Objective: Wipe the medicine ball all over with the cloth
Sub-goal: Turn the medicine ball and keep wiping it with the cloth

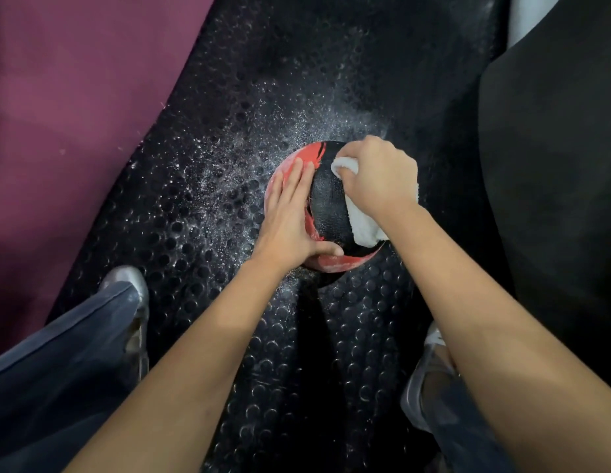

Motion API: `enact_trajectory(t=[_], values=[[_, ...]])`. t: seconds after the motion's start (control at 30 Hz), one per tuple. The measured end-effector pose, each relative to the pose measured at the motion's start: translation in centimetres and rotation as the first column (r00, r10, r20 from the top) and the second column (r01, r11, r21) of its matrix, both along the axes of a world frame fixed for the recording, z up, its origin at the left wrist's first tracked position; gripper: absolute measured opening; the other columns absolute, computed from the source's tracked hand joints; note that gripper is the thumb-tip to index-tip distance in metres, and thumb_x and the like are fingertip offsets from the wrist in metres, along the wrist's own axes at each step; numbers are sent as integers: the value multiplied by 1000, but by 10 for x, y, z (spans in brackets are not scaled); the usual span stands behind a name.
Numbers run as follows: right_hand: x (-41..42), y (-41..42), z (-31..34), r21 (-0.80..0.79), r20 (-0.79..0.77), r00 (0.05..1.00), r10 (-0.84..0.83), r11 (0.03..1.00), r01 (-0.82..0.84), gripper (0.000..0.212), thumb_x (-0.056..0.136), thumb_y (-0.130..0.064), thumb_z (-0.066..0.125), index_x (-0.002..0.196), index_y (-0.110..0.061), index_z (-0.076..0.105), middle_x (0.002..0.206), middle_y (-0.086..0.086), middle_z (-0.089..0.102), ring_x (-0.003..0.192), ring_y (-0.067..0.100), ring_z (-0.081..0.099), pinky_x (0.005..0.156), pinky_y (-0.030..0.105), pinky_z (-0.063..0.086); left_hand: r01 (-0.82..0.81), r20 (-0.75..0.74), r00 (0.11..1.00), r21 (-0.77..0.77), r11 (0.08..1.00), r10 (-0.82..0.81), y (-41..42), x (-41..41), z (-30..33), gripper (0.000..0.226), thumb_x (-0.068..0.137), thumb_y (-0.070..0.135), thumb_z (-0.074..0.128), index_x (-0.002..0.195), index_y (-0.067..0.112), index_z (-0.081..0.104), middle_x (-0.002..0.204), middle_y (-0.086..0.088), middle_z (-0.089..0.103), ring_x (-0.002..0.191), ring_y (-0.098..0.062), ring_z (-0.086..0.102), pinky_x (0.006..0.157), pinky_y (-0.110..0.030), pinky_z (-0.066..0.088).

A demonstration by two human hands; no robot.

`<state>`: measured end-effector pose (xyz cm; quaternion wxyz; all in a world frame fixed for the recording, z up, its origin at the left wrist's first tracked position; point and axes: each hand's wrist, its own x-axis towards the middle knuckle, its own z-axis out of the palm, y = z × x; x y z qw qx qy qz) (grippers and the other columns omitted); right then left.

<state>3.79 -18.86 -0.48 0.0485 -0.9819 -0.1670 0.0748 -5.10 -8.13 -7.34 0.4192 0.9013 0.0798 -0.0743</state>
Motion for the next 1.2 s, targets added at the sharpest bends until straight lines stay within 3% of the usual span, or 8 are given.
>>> enact_trajectory(t=[0.1, 0.2, 0.33, 0.53, 0.67, 0.87, 0.97, 1.2], values=[[5, -1, -3, 29, -10, 1000, -9, 1000, 9, 18, 90, -21, 52, 99, -29, 66, 105, -1, 61, 96, 26, 58, 69, 30, 34, -51, -4, 999, -68, 996, 51, 2, -1, -5, 147, 48, 46, 91, 155, 14, -5, 163, 2, -8, 148, -12, -13, 121, -31, -6], [1, -5, -4, 25, 27, 1000, 5, 1000, -5, 21, 90, -20, 50, 101, -28, 66, 107, 0, 59, 96, 26, 57, 69, 30, 36, -5, 0, 1000, -34, 999, 5, 1, 3, -7, 148, 47, 49, 90, 154, 12, -5, 163, 1, -10, 148, -12, -14, 120, -31, -8], [-27, -15, -4, -59, 98, 973, 207, 978, -202, 23, 93, -22, 48, 108, -27, 65, 107, 4, 55, 97, 28, 55, 66, 33, 35, 26, -13, 1000, -11, 1000, -26, 2, 7, -6, 148, 48, 49, 90, 154, 11, -6, 163, -1, -10, 148, -14, -13, 122, -35, -6], [21, -4, 6, -91, 17, 1000, 24, 996, -22, 21, 89, -17, 52, 102, -22, 68, 104, 8, 61, 96, 33, 59, 70, 33, 36, 35, -19, 999, 41, 999, -34, -6, -2, -9, 148, 47, 48, 89, 154, 13, -7, 163, 1, -12, 149, -14, -14, 122, -37, -3], [-29, -4, 3, -120, 63, 960, 272, 957, -263, 23, 94, -25, 48, 111, -26, 64, 108, 5, 56, 98, 29, 57, 66, 34, 33, 15, -32, 999, -7, 1000, -15, 0, 1, -8, 148, 47, 45, 90, 154, 13, -7, 162, 0, -12, 148, -14, -14, 122, -38, -2], [29, 6, 1, -103, 3, 998, 68, 992, -67, 20, 87, -16, 53, 99, -21, 68, 103, 7, 63, 95, 33, 59, 69, 30, 34, 24, -34, 999, 11, 1000, -23, -3, 0, -6, 147, 49, 43, 91, 155, 14, -6, 163, 2, -11, 148, -13, -14, 122, -33, -6], [31, 5, -5, -67, 0, 999, 54, 996, -54, 20, 85, -14, 53, 95, -21, 68, 101, 6, 63, 87, 30, 56, 68, 30, 34, 56, -42, 998, 30, 998, -55, -1, 6, -3, 146, 50, 46, 90, 154, 14, -8, 162, 2, -14, 148, -14, -16, 122, -34, -6], [29, 15, -1, -124, 41, 989, 145, 982, -139, 19, 91, -21, 54, 105, -22, 67, 108, 7, 61, 99, 32, 59, 70, 32, 34, 130, -21, 991, 53, 990, -129, 9, 4, -7, 145, 53, 42, 89, 153, 20, -13, 161, 1, -20, 147, -15, -20, 122, -39, -6]])
